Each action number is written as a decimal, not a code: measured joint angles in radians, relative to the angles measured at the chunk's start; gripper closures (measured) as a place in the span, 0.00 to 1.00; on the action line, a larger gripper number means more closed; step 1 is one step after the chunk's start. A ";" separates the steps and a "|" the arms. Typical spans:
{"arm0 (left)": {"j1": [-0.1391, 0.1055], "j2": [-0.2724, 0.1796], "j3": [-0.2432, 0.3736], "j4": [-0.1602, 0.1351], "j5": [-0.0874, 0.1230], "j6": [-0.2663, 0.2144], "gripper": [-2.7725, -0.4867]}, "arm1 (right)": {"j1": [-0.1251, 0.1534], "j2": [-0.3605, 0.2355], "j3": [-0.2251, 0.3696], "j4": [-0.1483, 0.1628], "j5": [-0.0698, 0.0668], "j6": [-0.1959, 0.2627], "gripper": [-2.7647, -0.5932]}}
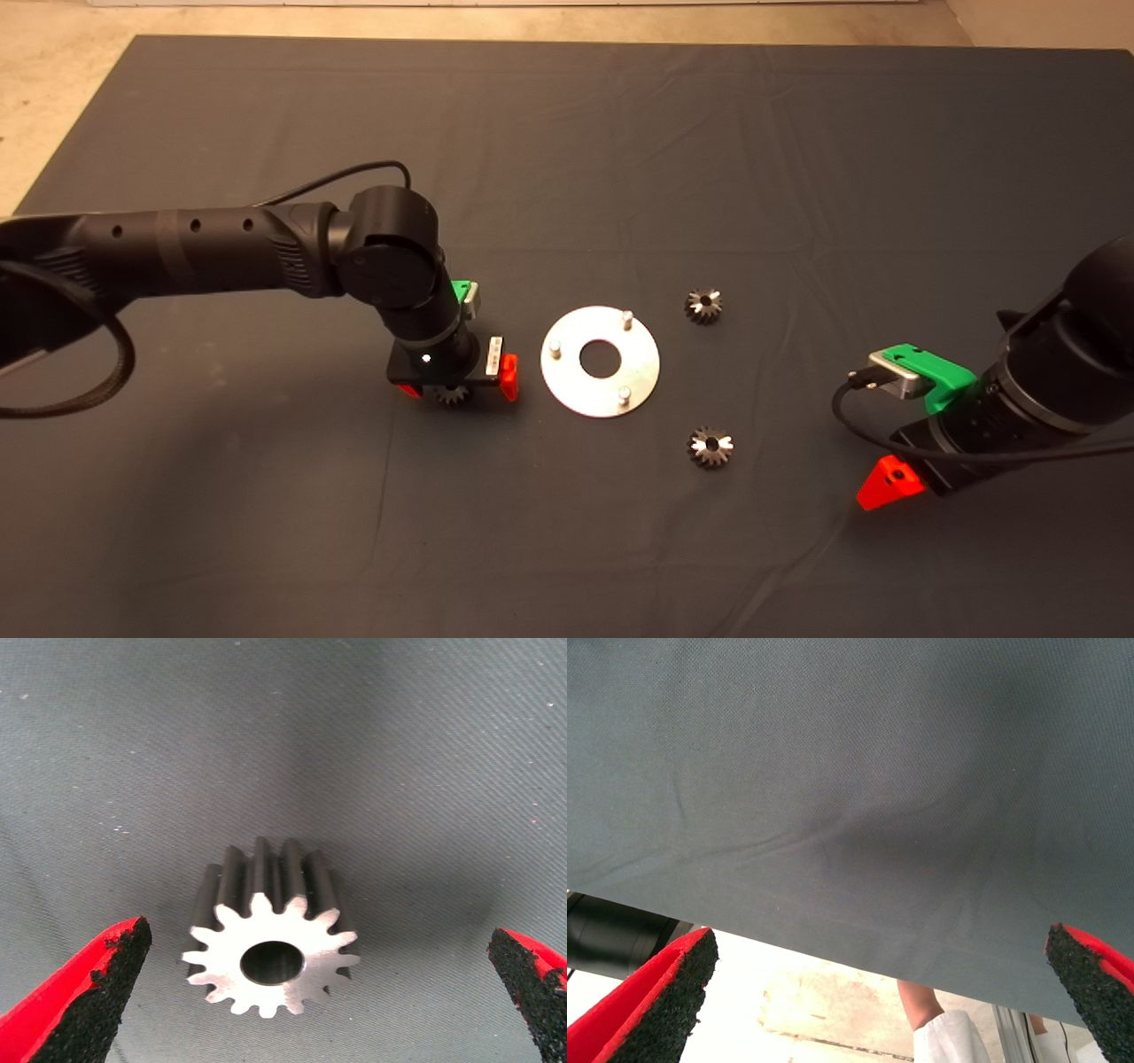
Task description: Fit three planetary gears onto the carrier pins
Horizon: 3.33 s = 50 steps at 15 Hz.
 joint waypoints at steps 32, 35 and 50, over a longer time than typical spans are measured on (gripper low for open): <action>0.006 -0.009 -0.004 0.000 0.000 0.031 0.50 | 0.042 0.019 0.005 0.000 -0.001 0.004 0.00; 0.006 -0.011 -0.004 0.000 0.000 0.031 0.55 | 0.042 0.019 0.005 0.000 -0.001 0.004 0.00; 0.006 -0.011 -0.014 -0.003 0.003 0.035 0.77 | 0.042 0.016 0.027 0.000 -0.001 0.008 0.00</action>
